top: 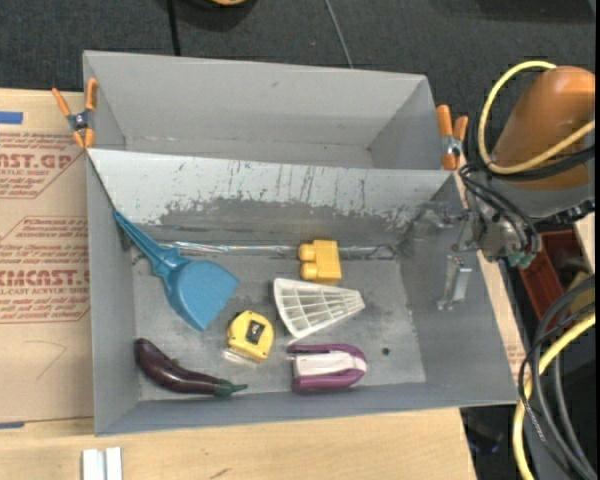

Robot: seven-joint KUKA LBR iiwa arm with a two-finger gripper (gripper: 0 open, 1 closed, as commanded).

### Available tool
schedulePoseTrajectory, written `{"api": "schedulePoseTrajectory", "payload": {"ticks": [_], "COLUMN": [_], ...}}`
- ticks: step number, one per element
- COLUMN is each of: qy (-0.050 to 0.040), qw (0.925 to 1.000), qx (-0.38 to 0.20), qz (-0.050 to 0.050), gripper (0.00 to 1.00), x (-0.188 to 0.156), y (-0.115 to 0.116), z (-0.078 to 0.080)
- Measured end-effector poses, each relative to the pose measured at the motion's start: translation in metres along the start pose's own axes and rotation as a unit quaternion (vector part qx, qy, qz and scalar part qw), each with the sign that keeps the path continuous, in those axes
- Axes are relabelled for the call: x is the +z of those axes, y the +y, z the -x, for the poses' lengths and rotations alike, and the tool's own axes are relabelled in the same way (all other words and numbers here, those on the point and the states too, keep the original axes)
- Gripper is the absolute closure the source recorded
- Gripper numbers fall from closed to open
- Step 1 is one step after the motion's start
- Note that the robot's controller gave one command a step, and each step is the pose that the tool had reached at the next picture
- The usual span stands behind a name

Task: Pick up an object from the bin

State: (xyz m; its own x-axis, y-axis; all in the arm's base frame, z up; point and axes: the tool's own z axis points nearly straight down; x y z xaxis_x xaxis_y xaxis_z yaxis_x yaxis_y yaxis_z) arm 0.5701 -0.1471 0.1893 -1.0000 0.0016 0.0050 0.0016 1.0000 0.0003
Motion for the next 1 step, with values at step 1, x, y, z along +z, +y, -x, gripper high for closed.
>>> {"api": "schedulePoseTrajectory", "payload": {"ticks": [1], "qy": [-0.0037], "qw": [1.0], "qx": [-0.001], "qz": [-0.001], "gripper": [0.0], "x": [-0.0049], "y": [0.0007], "z": [0.0016]}}
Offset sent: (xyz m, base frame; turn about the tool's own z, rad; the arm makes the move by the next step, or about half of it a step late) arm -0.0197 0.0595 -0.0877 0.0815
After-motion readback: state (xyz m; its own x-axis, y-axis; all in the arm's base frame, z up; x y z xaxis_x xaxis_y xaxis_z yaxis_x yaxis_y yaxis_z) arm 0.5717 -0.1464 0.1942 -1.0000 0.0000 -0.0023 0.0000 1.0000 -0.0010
